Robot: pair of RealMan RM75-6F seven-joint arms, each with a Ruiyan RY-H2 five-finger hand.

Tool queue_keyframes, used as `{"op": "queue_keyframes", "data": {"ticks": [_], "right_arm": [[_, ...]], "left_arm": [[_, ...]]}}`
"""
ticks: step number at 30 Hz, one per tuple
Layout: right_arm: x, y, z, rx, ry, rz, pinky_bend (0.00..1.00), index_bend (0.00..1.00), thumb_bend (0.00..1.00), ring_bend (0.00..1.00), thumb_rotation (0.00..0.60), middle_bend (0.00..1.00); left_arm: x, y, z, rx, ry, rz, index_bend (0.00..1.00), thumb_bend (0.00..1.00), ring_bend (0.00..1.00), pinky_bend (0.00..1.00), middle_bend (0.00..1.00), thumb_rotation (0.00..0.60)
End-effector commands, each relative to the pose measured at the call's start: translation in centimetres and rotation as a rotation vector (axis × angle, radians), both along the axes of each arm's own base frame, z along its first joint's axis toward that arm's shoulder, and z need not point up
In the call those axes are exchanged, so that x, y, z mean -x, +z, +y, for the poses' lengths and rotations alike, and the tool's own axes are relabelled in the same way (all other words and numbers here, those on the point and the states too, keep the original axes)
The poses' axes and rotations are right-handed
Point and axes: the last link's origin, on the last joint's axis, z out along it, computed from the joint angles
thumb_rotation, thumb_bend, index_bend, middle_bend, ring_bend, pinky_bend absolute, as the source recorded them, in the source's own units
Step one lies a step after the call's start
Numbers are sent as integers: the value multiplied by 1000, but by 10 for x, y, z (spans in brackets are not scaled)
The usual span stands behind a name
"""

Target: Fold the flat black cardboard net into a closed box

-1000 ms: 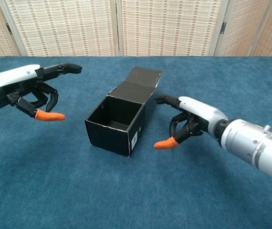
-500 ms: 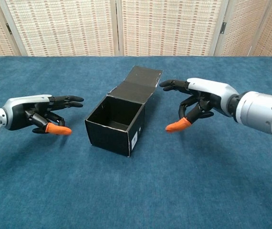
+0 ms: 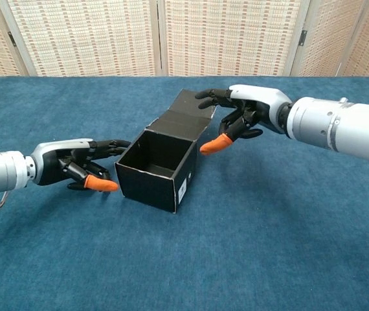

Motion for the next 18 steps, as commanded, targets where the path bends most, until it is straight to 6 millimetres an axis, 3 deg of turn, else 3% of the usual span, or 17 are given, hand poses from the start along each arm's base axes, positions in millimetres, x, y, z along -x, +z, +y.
{"op": "queue_keyframes", "data": {"ticks": [1,9,18], "right_arm": [[-6,17,0,21,22,-26,1000,0,0,556,600,60],[1,47,8,74,35,-31,1000,0,0,558,600,89],[11,48,13,69,20,-24,1000,0,0,562,600,103]], "left_arm": [[-5,-6,2,2,-26,0,0,256,614,945,0,600],[-17,-14,9,-25,-41,-54,0,256,594,946,0,600],[-24,-22,9,13,-49,-82,0,257,578,942,0,600]]}}
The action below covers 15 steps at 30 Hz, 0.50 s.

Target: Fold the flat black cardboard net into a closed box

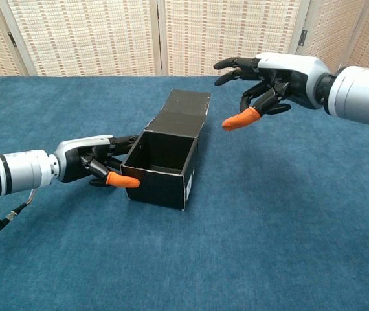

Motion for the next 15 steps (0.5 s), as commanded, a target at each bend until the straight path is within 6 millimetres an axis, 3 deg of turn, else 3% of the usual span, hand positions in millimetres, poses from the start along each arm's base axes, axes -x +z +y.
{"op": "queue_keyframes", "data": {"ticks": [1,10,13,15], "right_arm": [[2,-1,0,0,-6,0,1000,0,0,564,600,105],[4,-3,1,12,-13,-11,1000,0,0,569,600,115],[6,-3,2,11,-21,-18,1000,0,0,570,600,121],[9,-2,4,15,-42,-27,1000,0,0,573,600,128]], "left_arm": [[-2,-3,0,18,-6,-12,0,256,578,942,0,600],[-4,-14,0,27,37,-46,7,252,591,942,30,600],[-5,-20,-2,13,64,-66,130,253,617,943,164,600],[-6,-23,-2,-5,99,-100,266,253,642,944,284,600]]}}
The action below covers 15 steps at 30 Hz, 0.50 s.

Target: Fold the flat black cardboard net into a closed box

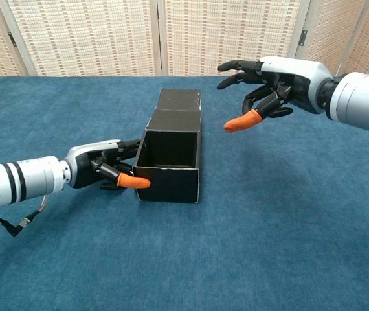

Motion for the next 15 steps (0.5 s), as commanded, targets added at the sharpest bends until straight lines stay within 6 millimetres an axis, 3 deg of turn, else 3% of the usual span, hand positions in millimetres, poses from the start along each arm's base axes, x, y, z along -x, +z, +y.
{"op": "queue_keyframes", "data": {"ticks": [1,5,10,15], "right_arm": [[4,1,3,1,-28,-10,1000,0,0,575,600,134],[15,-1,9,-20,-77,1,1000,0,0,581,600,153],[25,-5,5,-40,-154,-12,1000,0,0,586,600,172],[17,-18,-8,-77,-217,-55,1000,0,0,591,600,189]], "left_arm": [[-2,-5,-2,-26,44,-40,338,253,655,945,340,600],[-3,-3,-5,-58,74,-84,513,254,698,952,495,600],[-1,17,-7,-88,66,-113,535,253,702,957,519,600],[6,45,-14,-123,42,-124,535,252,702,956,518,600]]}}
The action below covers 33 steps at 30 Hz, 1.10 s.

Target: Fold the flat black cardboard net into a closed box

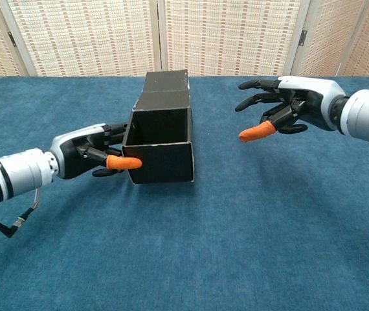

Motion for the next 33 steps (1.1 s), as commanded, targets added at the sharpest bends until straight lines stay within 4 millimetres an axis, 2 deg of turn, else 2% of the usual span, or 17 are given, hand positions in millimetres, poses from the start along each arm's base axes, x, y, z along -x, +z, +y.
{"op": "queue_keyframes", "data": {"ticks": [1,5,9,16,21,26,33], "right_arm": [[-9,-12,-12,-30,-37,-30,1000,0,0,592,600,192],[-25,-28,-26,-47,-81,-89,1000,0,2,595,600,197],[-50,-41,-40,-33,-90,-141,1000,0,10,599,600,198],[-98,-52,-58,-32,-119,-296,1000,0,13,606,600,201],[-130,-47,-67,-42,-156,-451,1000,0,11,609,600,220],[-143,-37,-62,-96,-103,-480,1000,10,0,609,600,238],[-149,-33,-28,-232,49,-368,1000,19,0,623,600,289]], "left_arm": [[7,23,-7,-31,-16,-9,535,252,703,956,519,600],[7,39,-17,-31,-43,-26,531,254,702,956,519,600],[3,47,-25,-31,-82,-27,527,253,702,955,518,600],[-7,47,-35,-15,-161,19,525,252,702,954,516,600],[-12,42,-31,-27,-184,66,524,253,703,954,517,600],[-9,42,-25,-45,-188,116,524,253,703,954,516,600],[-2,40,-13,-58,-140,187,515,251,702,954,516,600]]}}
